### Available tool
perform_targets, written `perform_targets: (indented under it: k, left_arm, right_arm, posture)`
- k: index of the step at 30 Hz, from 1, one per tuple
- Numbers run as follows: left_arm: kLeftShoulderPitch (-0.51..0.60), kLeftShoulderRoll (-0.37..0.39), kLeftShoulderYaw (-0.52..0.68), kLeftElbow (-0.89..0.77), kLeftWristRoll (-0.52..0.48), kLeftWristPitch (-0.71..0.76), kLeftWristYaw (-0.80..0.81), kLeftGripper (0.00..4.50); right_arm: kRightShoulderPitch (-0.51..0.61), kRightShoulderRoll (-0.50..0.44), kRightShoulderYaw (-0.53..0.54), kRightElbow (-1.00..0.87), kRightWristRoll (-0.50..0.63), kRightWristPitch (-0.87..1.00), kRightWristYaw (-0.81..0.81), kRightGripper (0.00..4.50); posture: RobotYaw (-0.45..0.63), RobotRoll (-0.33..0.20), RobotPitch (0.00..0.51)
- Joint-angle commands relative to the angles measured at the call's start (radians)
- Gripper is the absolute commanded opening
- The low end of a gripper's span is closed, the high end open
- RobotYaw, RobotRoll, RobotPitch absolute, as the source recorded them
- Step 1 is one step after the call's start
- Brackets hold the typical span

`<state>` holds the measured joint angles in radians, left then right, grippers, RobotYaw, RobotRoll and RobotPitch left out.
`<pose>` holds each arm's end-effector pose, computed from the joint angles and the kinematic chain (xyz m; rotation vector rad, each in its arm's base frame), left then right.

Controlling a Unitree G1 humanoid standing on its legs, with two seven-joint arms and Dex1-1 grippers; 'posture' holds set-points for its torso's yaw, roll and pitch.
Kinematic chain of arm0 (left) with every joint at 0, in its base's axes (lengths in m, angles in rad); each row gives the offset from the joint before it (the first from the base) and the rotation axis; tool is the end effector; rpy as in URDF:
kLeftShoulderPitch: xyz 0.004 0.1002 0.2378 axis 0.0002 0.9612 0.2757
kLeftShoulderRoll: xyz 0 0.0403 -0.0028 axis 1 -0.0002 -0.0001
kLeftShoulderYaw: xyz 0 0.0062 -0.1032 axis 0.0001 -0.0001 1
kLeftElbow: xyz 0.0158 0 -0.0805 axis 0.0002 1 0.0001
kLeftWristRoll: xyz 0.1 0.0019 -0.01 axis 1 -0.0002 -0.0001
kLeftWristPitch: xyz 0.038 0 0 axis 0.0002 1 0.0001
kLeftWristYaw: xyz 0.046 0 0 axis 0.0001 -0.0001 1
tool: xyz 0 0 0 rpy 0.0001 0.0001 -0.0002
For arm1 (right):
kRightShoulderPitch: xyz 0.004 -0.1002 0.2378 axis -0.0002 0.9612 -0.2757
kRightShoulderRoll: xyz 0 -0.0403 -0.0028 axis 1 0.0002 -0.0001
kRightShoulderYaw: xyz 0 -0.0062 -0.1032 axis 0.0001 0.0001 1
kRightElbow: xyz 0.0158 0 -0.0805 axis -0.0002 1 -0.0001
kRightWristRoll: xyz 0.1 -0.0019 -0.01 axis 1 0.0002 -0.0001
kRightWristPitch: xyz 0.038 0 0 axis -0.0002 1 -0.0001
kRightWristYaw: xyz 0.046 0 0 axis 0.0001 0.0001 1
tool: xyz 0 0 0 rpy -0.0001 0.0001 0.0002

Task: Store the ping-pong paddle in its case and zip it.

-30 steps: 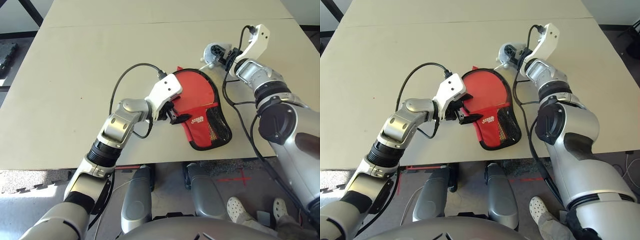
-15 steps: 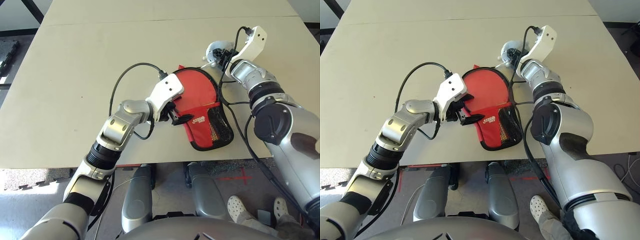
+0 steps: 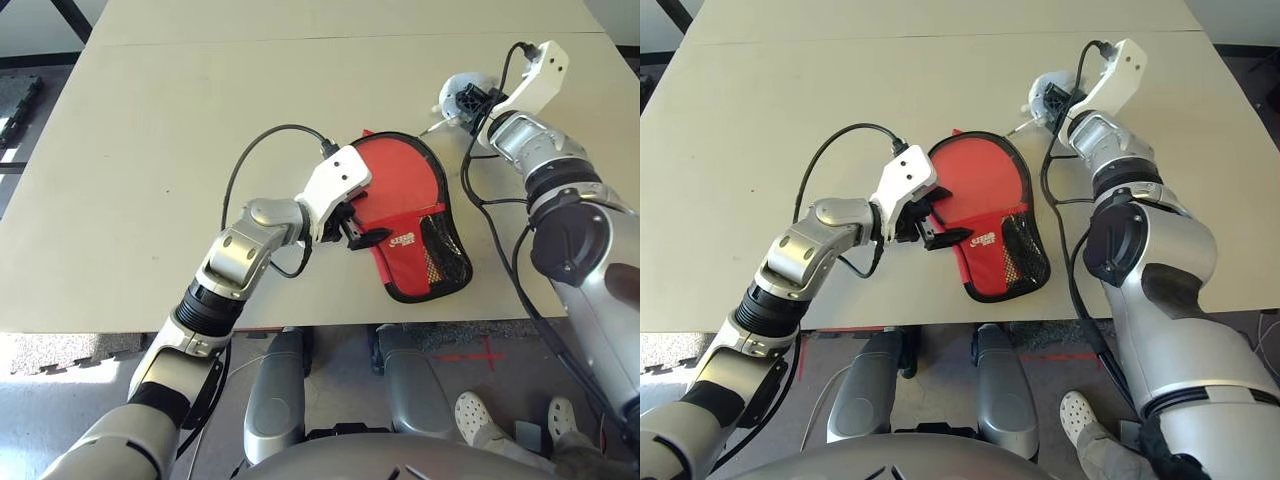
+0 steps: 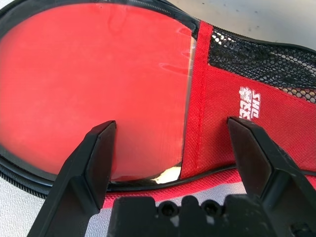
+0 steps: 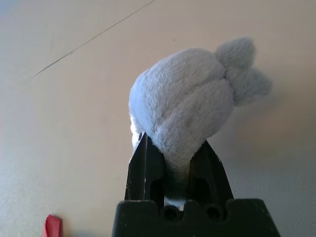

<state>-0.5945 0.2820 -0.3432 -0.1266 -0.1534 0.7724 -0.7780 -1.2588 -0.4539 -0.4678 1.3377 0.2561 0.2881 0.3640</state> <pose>0.2737 0.1009 0.1546 0.3036 0.2724 -1.1360 0.3668 -0.2406 0.1920 0.4547 0.1609 0.1243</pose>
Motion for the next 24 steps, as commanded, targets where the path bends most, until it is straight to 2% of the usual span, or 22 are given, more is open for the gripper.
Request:
perform_targets:
  k: [1,14,24]
  left_arm:
    - [0.025,0.002,-0.048,0.079,0.007,0.020,-0.003,4.50]
    - [-0.014,-0.027,-0.061,0.166,0.012,-0.034,-0.008,4.50]
    - [-0.035,-0.046,-0.068,0.221,0.018,-0.067,-0.012,4.50]
  right_arm:
    - [0.025,-0.096,0.065,-0.026,-0.053,0.035,0.115,0.25]
    - [0.081,-0.298,0.337,-0.107,-0.192,0.222,0.667,0.25]
    - [0.135,-0.395,0.420,-0.188,-0.209,0.291,0.874,0.25]
  posture:
    - [-0.01,0.000,0.292]
    - [-0.06,0.000,0.272]
    - [-0.09,0.000,0.257]
